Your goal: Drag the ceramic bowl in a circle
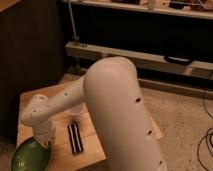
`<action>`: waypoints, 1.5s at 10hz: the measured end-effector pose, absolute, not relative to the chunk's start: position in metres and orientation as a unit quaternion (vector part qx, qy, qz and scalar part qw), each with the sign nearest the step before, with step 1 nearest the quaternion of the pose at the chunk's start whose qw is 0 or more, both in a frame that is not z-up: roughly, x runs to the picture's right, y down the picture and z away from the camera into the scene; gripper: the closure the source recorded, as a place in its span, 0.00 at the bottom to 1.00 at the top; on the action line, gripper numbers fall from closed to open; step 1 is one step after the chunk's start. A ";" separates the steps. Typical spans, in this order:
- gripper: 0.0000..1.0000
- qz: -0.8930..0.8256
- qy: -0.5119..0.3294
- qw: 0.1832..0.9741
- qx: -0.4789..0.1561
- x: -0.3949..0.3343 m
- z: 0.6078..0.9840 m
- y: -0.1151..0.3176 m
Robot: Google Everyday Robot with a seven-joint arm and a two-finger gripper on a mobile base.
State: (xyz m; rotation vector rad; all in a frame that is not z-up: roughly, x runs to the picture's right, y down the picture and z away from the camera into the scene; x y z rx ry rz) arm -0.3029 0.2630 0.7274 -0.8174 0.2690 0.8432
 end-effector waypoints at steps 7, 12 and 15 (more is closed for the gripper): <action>1.00 0.474 0.125 0.787 -0.375 -0.283 0.760 0.191; 1.00 0.527 0.164 0.755 -0.354 -0.198 0.788 0.175; 1.00 0.518 0.173 0.756 -0.360 -0.168 0.784 0.198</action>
